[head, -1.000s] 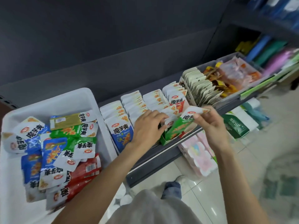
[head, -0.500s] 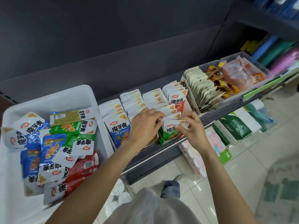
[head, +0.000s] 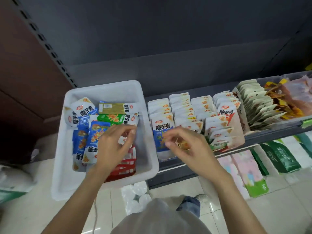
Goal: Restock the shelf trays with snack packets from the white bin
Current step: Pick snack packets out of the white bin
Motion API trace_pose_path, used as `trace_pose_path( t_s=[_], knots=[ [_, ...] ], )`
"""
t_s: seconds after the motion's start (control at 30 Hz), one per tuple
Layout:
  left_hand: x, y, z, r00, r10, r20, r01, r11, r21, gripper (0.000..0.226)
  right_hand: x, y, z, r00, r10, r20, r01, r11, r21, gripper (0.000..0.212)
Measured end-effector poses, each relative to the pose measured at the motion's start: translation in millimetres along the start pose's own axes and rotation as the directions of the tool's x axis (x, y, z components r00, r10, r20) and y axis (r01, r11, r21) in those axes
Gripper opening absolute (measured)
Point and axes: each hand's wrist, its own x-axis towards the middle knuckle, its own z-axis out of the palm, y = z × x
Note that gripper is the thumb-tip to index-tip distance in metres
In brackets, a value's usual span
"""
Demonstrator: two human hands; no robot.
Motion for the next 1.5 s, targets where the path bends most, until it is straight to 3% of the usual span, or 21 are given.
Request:
trace_pose_path(
  t_s=[0.1,0.23,0.33,0.43,0.5,0.77,0.9,1.0,1.1,1.17,1.27,1.33,1.37,1.43,1.5],
  knots=[
    [-19.1,-49.8,-26.9,0.976,-0.184,0.121,0.155,0.965,0.211,0.031,35.2,-7.7,52.2,0.958,-0.025,0.286,0.074,0.984,-0.162,0.018],
    [-29.6,-90.2,-33.3,0.865,-0.364,0.345,0.221,0.894,0.389,0.047,83.9,5.5,123.8,0.893,0.026,0.450,0.201,0.870,-0.450,0.032],
    [-27.9,-100.3,-25.8,0.793,-0.387,0.470,0.129,0.861,0.492,0.058,113.4,20.6,156.5,0.828,0.050,0.559,0.408,0.629,-0.661,0.052],
    [-24.7,-101.4,-20.1,0.768,-0.388,0.510,0.011,0.804,0.595,0.060,131.3,32.2,165.9,0.762,0.038,0.647,0.579,0.410,-0.705,0.059],
    [-23.9,-100.8,-18.8,0.772,-0.385,0.506,-0.017,0.783,0.622,0.061,134.8,38.2,166.1,0.738,0.045,0.673,0.619,0.353,-0.702,0.062],
    [-17.4,-97.1,-20.8,0.732,-0.391,0.558,-0.056,0.782,0.621,0.068,126.4,44.6,170.9,0.722,0.074,0.688,0.617,0.382,-0.688,0.067],
    [-13.5,-93.9,-22.2,0.718,-0.397,0.572,-0.087,0.765,0.639,0.068,119.2,38.9,172.2,0.765,0.078,0.639,0.560,0.408,-0.721,0.051],
    [-16.8,-94.9,-20.3,0.737,-0.385,0.556,-0.086,0.762,0.641,0.066,112.6,33.6,176.1,0.814,0.100,0.572,0.509,0.351,-0.786,0.036],
    [-19.6,-99.6,-20.1,0.750,-0.372,0.547,-0.058,0.787,0.614,0.066,112.7,34.7,181.1,0.832,0.057,0.551,0.529,0.213,-0.821,0.033],
    [-20.7,-103.1,-19.9,0.760,-0.378,0.528,0.018,0.826,0.564,0.071,117.0,27.7,173.4,0.861,0.027,0.507,0.479,0.286,-0.830,0.031],
    [-20.9,-97.8,-26.4,0.843,-0.406,0.353,0.349,0.912,0.217,0.081,123.2,7.9,136.1,0.979,-0.124,0.160,0.202,0.647,-0.735,0.023],
    [-15.5,-83.2,-37.1,0.855,-0.448,0.260,0.494,0.856,-0.151,0.081,120.4,-3.2,104.0,0.994,-0.069,-0.086,0.026,0.905,-0.425,0.010],
    [-12.0,-74.8,-42.3,0.852,-0.456,0.258,0.520,0.795,-0.312,0.080,116.5,-8.8,90.3,0.991,0.017,-0.136,-0.045,0.977,-0.210,0.008],
    [-3.4,-55.9,-51.1,0.851,-0.415,0.321,0.524,0.706,-0.477,0.070,107.1,-15.8,70.7,0.975,0.164,-0.149,-0.145,0.981,0.130,0.010],
    [5.9,-35.5,-55.4,0.867,-0.327,0.377,0.490,0.702,-0.517,0.046,97.0,-19.6,59.2,0.962,0.238,-0.136,-0.186,0.930,0.318,0.009]
  ],
)
